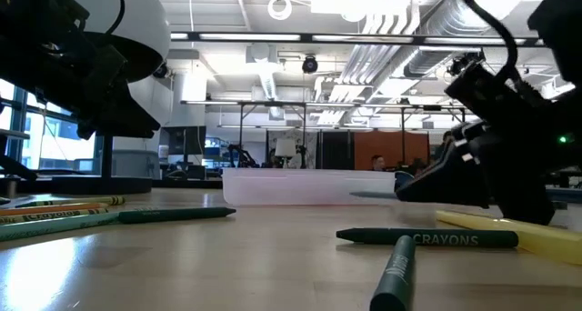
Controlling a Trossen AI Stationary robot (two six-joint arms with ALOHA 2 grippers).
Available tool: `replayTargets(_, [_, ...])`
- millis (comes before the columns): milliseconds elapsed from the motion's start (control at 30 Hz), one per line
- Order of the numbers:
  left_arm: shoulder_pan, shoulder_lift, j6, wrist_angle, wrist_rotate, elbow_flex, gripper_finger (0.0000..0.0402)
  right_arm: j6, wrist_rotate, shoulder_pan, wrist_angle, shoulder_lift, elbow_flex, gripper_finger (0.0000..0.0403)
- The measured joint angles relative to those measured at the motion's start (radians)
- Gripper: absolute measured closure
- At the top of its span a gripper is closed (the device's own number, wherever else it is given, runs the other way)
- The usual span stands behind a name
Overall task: Pick & place school supplies into a supply box
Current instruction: Put the right blue pencil into the pink supply box
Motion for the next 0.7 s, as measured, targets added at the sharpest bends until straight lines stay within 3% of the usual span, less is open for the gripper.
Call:
replayTargets(167, [0.0, 0.0, 0.0, 0.0, 0.004, 0.0, 0.0204, -0.117, -0.13, 0.003, 0.006, -0.075, 0.001, 0.039])
replayTargets(333, [0.0, 0.0, 0.0, 0.0, 0.003, 0.0, 0.0204, -0.307, -0.136, -0.05, 0.03, -0.146, 0.005, 0.0397])
replayTargets(467, [0.0, 0.0, 0.0, 0.0, 0.002, 0.0, 0.0204, -0.491, -0.204, -0.177, 0.057, -0.196, 0.015, 0.0396])
replayTargets(700, [0.0, 0.0, 0.0, 0.001, -0.001, 0.0, 0.0204, -0.678, -0.499, -0.448, -0.078, -0.181, 0.157, 0.0399])
